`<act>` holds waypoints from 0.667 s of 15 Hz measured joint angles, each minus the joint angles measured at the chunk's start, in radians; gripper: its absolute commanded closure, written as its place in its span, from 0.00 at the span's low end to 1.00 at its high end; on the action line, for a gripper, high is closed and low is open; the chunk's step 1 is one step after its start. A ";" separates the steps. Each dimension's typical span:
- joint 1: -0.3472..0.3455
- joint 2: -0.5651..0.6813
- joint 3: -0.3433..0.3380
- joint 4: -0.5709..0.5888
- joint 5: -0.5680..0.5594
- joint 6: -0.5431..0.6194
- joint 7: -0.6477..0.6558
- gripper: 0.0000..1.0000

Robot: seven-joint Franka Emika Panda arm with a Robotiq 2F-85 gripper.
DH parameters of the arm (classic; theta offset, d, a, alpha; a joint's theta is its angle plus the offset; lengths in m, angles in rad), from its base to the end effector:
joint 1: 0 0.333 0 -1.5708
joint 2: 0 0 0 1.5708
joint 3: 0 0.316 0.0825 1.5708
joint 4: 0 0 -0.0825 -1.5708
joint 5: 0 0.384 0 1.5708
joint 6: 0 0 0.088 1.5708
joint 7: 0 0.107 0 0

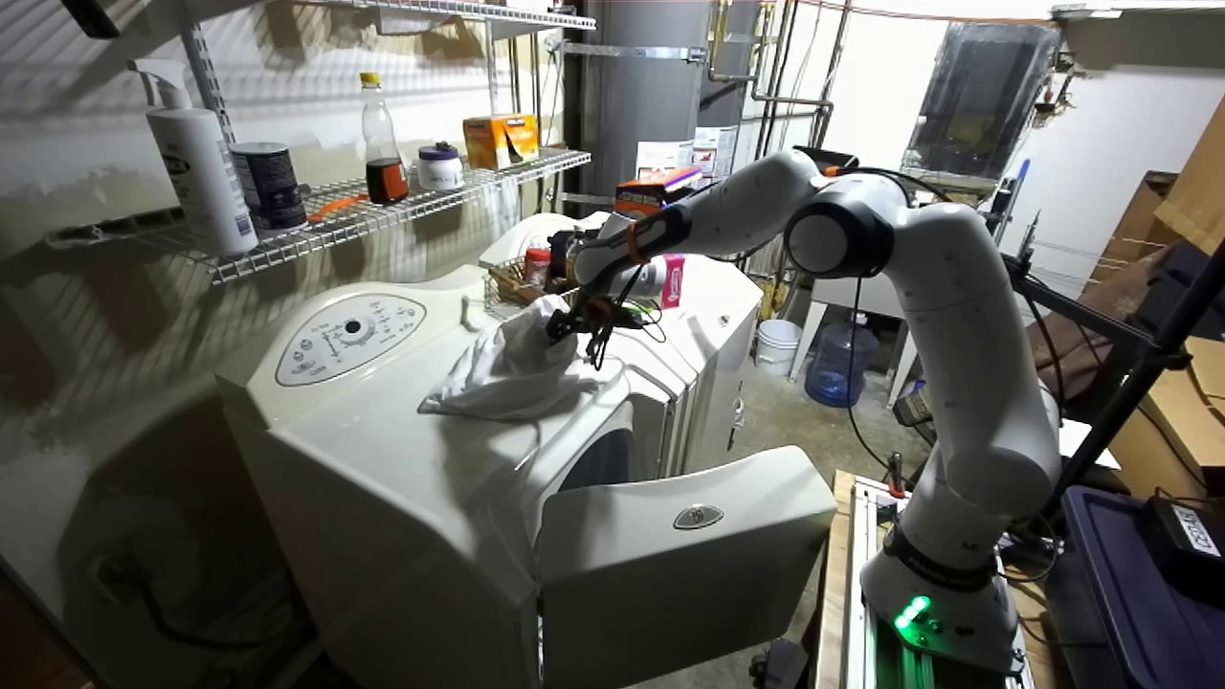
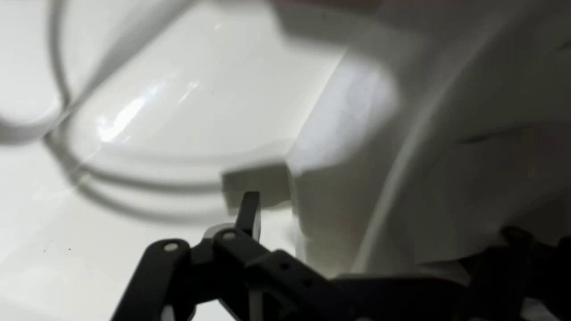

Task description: Put the white cloth inside the left washing machine

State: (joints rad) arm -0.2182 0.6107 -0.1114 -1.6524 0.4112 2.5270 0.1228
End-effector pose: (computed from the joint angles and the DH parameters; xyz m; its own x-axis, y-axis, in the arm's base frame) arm 0.6736 -0.2230 0.2844 0.7119 -0.6735 0.1992 -0.6187 -0.7356 -0.2759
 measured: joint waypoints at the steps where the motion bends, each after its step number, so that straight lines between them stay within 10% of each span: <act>1: 0.001 0.017 0.000 0.000 -0.006 0.040 0.000 0.00; 10: -0.052 0.056 0.124 0.041 0.065 0.157 0.010 0.00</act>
State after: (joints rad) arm -0.2700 0.6667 0.0121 -1.6110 0.4761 2.6838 0.1323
